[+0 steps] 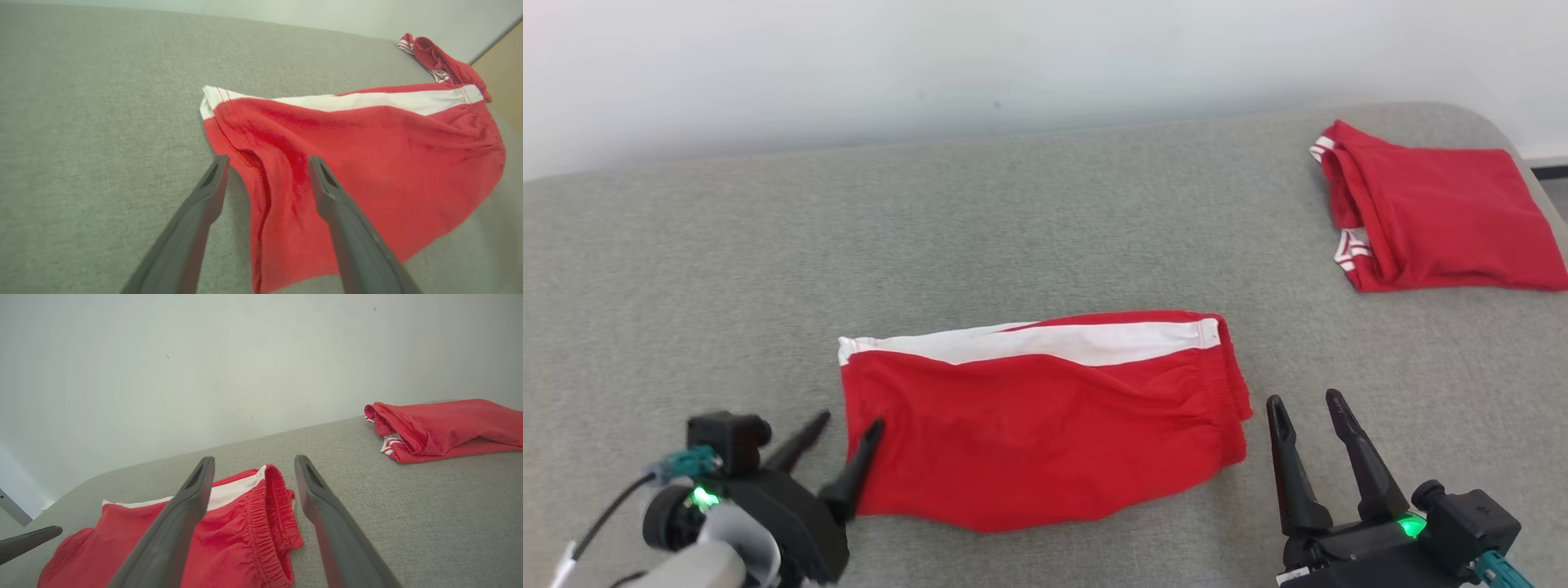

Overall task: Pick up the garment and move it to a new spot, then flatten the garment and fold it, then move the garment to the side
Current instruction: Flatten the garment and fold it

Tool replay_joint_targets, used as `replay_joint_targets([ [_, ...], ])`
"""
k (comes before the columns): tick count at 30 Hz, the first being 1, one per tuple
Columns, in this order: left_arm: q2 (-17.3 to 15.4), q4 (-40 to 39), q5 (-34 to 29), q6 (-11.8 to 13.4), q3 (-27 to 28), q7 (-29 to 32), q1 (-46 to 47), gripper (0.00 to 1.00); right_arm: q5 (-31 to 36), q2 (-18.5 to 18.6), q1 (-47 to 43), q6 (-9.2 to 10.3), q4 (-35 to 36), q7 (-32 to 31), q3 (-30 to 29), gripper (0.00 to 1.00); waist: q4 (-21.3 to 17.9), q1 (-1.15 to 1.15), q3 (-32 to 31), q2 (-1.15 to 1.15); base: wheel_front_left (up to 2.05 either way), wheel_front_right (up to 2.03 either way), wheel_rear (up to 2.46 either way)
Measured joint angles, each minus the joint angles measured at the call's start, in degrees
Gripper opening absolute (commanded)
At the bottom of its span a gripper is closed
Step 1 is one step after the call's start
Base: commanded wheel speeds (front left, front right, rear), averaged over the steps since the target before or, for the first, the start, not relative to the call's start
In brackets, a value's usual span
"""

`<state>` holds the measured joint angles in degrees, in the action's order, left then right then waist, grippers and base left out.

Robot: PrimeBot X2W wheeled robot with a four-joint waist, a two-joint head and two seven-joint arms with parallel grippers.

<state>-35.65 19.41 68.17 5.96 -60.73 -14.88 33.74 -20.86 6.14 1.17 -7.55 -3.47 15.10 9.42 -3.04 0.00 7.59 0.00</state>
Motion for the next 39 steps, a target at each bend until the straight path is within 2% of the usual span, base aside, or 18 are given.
replay_joint_targets([
  [5, 2.69, -2.79, -9.12, 1.07, 15.02, -0.09, -4.24, 1.0, 0.02, 0.08, -0.02, 0.0, 0.31, 0.0, -0.68, 1.0, 1.1, 0.0, -1.05, 0.0, 0.0, 0.0, 0.0],
  [6, 2.69, -2.79, -9.12, 1.07, 15.02, -0.09, -4.24, 1.0, 0.02, 0.08, -0.02, 0.0, 0.31, 0.0, -0.68, 1.0, 1.1, 0.0, -1.05, 0.0, 0.0, 0.0, 0.0],
  [9, 5.36, -5.35, -15.94, 0.97, 24.63, -0.09, -9.36, 1.0, 0.02, 0.15, -0.01, 0.0, 0.53, 0.0, -1.21, 1.0, 1.68, 0.0, -1.75, 0.0, 0.0, 0.0, 0.0],
  [14, 11.27, -9.16, -25.46, -1.25, 38.93, -0.1, -16.48, 1.0, 0.31, 0.42, 0.01, 0.0, 0.79, 0.0, -2.05, 1.0, 2.72, 0.0, -2.77, 0.0, 0.0, 0.0, 0.0],
  [17, 14.13, -10.63, -32.05, -2.67, 44.59, -0.18, -19.27, 1.0, 0.67, 0.4, 0.05, 0.0, 0.85, 0.0, -2.4, 1.0, 3.25, 0.0, -3.24, 0.0, 0.0, 0.0, 0.0],
  [21, 17.98, -12.36, -39.51, -3.79, 50.76, -0.18, -22.39, 1.0, 1.36, 0.42, 0.08, 0.0, 0.93, 0.0, -2.86, 1.0, 3.64, 0.0, -3.74, 0.0, 0.0, 0.0, 0.0],
  [25, 20.3, -14.32, -46.89, -4.04, 54.67, -0.18, -25.9, 1.0, 2.54, 0.33, 0.02, 0.0, 0.9, 0.0, -3.49, 1.0, 3.66, 0.0, -3.89, 0.0, 0.0, 0.0, 0.0],
  [32, 25.03, -16.85, -52.64, -5.66, 60.83, -0.18, -31.95, 1.0, 3.91, -0.08, -1.38, 0.0, 0.87, 0.0, -5.06, 1.0, 3.36, 0.0, -4.11, 0.0, 0.0, 0.0, 0.0],
  [39, 27.94, -16.93, -57.29, -8.55, 63.38, -0.19, -35.85, 1.0, 5.54, -0.48, -3.97, 0.0, -0.68, 0.0, -6.73, 1.0, 3.69, 0.0, -4.58, 0.0, 0.0, 0.0, 0.0],
])
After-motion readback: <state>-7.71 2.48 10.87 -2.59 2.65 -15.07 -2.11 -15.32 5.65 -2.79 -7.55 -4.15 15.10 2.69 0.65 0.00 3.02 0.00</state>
